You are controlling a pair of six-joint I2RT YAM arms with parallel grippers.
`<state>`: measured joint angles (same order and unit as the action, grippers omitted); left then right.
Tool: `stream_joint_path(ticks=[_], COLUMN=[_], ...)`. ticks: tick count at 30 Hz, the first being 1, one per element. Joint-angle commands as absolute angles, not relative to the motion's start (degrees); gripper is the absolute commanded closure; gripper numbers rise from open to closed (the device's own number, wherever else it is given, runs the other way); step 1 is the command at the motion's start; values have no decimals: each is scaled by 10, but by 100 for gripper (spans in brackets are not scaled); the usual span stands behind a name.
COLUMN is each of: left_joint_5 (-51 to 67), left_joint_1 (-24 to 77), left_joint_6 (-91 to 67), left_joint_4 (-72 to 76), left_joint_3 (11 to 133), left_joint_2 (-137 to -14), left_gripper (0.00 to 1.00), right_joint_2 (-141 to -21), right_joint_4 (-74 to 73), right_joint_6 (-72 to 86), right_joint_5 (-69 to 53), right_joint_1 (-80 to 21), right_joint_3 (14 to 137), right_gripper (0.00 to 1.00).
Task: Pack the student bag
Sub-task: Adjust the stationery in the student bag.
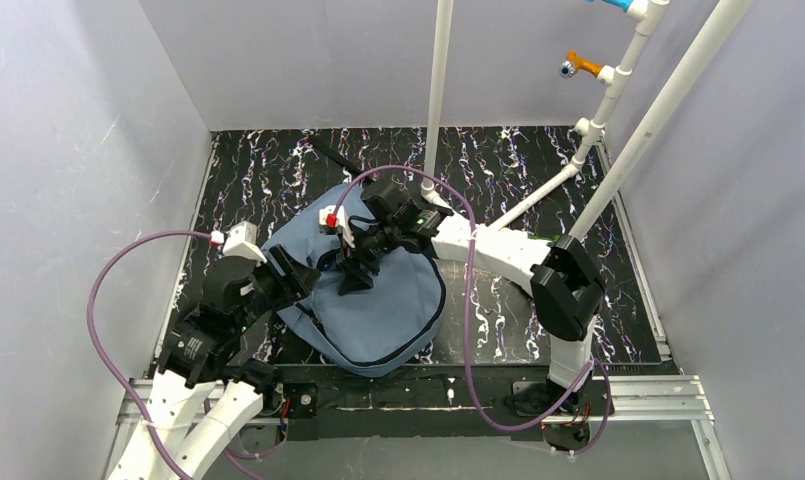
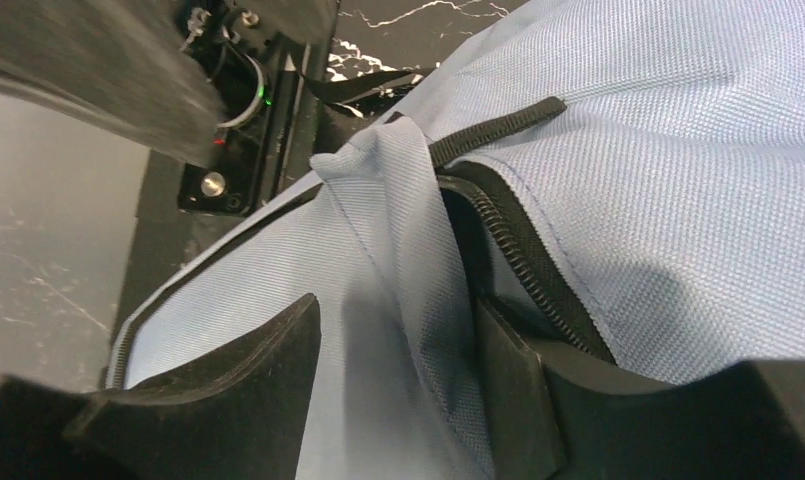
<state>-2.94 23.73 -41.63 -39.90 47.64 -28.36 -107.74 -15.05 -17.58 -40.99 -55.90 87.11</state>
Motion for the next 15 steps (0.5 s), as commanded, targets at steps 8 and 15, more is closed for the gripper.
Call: stream_joint_path(ticks=[8, 15], left_joint_5=[-72, -52], left_joint_1=[234, 234], left_joint_6=[-484, -483], left_joint_4=[-395, -335], left_joint_3=[444, 442], left_joint_2=[-290, -277], left_gripper=[44, 44], right_joint_2=[-1023, -1021], right_joint_4=[-169, -170], right_joint_6=[-4, 102], right_joint_5=[-467, -444], right_joint_1=[-562, -561], right_joint_3=[925, 941], right_gripper=[59, 78])
